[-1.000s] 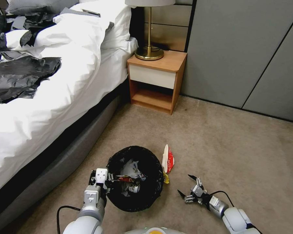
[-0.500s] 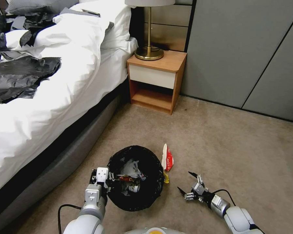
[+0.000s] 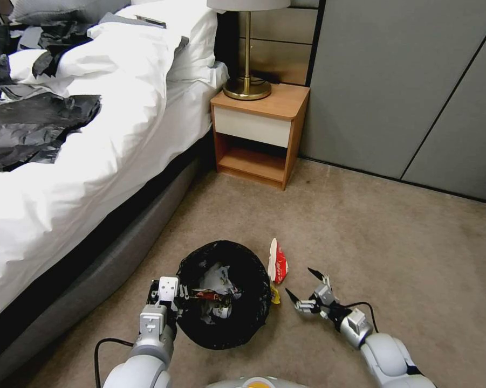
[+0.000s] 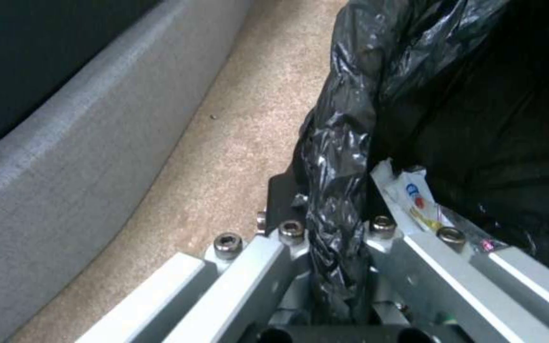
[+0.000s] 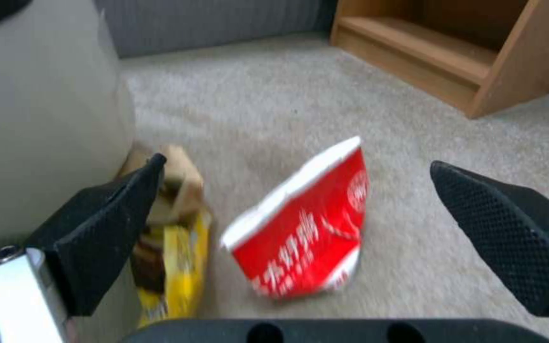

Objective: Pick up the trash bin, then pick up the garbage from the floor and place it into the trash bin.

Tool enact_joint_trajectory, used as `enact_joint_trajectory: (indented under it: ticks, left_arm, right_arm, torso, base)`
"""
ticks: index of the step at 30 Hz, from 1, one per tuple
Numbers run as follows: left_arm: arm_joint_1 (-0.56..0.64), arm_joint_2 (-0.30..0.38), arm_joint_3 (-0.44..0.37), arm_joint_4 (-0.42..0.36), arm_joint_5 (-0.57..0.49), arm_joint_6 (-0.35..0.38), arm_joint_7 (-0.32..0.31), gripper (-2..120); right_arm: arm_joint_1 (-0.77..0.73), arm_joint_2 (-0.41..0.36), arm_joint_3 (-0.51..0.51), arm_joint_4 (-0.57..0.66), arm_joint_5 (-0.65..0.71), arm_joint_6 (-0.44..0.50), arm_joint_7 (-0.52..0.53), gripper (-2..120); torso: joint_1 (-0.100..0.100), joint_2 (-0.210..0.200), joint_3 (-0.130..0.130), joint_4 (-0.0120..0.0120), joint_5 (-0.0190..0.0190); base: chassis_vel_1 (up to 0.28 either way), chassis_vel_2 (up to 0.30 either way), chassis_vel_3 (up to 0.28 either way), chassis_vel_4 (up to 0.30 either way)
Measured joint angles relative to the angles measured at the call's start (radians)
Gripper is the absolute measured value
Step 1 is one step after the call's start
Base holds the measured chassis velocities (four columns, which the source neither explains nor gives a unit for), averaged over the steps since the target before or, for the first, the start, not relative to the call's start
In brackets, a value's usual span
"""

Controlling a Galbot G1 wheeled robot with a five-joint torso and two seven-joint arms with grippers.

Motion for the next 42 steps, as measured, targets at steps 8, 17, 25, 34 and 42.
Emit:
enact_joint_trajectory:
  ticks: [8,17,25,34,42]
  left_arm:
    - [0.005,0.0,-0.012,-0.007,-0.004,0.001,0.0,0]
    - [0.002,0.002,-0.02,-0.013,-0.01,0.004,-0.002,0]
    - [0.006,0.002,-0.026,-0.017,-0.013,0.005,-0.003,0]
    - [0.004,-0.003,-0.031,-0.01,-0.017,0.005,-0.003,0]
    - [0.004,-0.009,-0.031,0.002,-0.014,0.005,-0.004,0]
  right_arm:
    - [0.064,0.011,-0.076,-0.009,0.003,-0.057,0.059,100]
    - [0.137,0.008,-0.113,-0.057,0.004,-0.091,0.085,100]
    - [0.215,0.023,-0.171,-0.117,0.04,-0.149,0.14,100]
    - [0.3,0.05,-0.249,-0.231,0.078,-0.211,0.208,100]
    - [0.358,0.067,-0.314,-0.319,0.105,-0.291,0.259,100]
  torso:
    - [0.0,0.0,0.0,0.0,0.0001]
    - [0.0,0.0,0.0,-0.0001,0.0]
    - [0.0,0.0,0.0,0.0001,0.0]
    - [0.0,0.0,0.0,0.0,0.0002]
    - [0.0,0.0,0.0,0.0001,-0.0002]
  base:
    - [0.0,0.0,0.0,0.0]
    - [0.0,0.0,0.0,0.0]
    - [0.0,0.0,0.0,0.0]
    - [0.0,0.0,0.0,0.0]
    - [0.0,0.0,0.0,0.0]
